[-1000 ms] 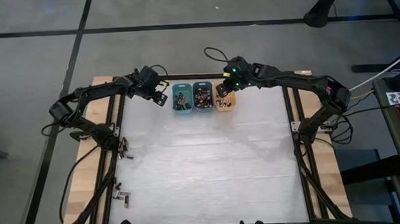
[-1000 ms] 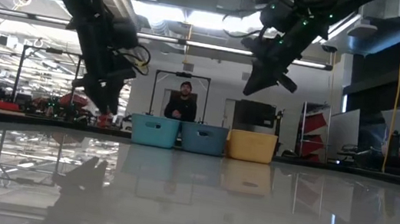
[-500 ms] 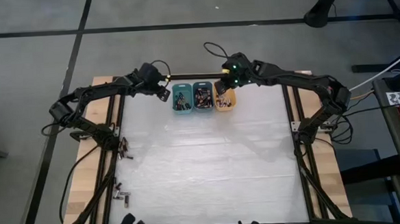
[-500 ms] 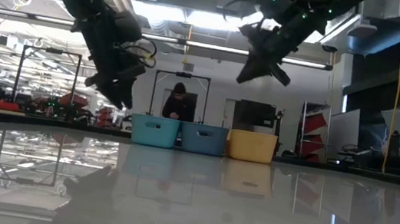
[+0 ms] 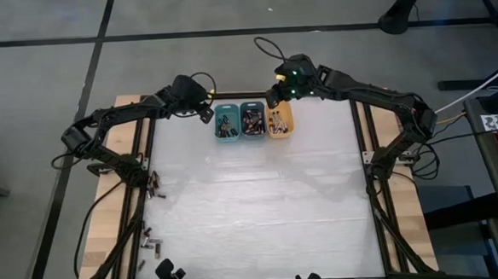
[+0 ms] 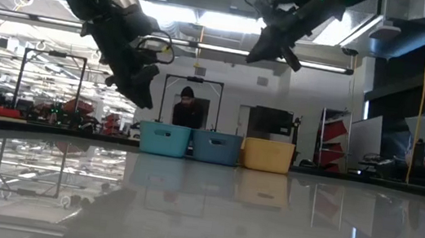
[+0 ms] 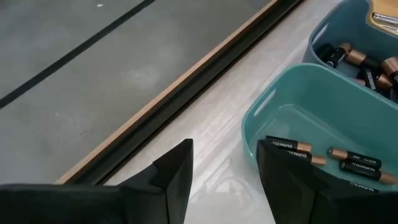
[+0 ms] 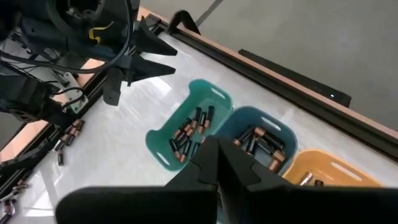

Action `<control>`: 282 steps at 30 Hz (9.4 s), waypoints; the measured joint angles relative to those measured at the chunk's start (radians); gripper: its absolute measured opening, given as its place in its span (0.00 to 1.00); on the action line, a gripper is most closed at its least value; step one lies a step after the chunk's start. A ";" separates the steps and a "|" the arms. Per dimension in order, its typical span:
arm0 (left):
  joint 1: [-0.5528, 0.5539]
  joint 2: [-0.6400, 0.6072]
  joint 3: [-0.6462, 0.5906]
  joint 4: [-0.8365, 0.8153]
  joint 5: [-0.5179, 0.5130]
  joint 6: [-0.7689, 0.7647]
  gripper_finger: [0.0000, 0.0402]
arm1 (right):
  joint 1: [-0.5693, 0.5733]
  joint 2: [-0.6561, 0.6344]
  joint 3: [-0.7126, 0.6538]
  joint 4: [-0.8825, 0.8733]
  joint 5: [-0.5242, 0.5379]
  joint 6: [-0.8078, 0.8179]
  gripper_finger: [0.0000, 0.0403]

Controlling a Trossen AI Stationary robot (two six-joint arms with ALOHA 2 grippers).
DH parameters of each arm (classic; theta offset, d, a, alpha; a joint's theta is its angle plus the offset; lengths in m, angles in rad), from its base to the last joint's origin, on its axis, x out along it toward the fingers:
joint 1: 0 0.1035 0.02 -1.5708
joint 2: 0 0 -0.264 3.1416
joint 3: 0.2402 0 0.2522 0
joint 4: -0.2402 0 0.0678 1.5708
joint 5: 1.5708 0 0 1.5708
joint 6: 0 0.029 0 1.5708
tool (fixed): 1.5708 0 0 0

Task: Sort batteries
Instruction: Put the brown battery into the green bin

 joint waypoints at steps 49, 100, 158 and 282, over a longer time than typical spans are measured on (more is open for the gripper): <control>-0.504 -0.273 0.128 -1.116 0.127 -0.316 0.41 | 0.001 0.000 0.000 -0.043 0.002 -0.369 0.00; -1.103 0.320 0.038 -1.056 0.250 -0.323 0.41 | 0.000 0.000 0.000 -0.079 -0.076 -0.464 0.00; -1.014 0.349 -0.053 -1.041 0.163 -0.381 0.25 | -0.034 0.000 0.000 -0.116 -0.076 -0.545 0.00; -0.439 0.087 -0.100 -1.117 0.053 -0.428 0.68 | -0.111 -0.001 -0.063 -0.063 -0.176 -0.499 0.00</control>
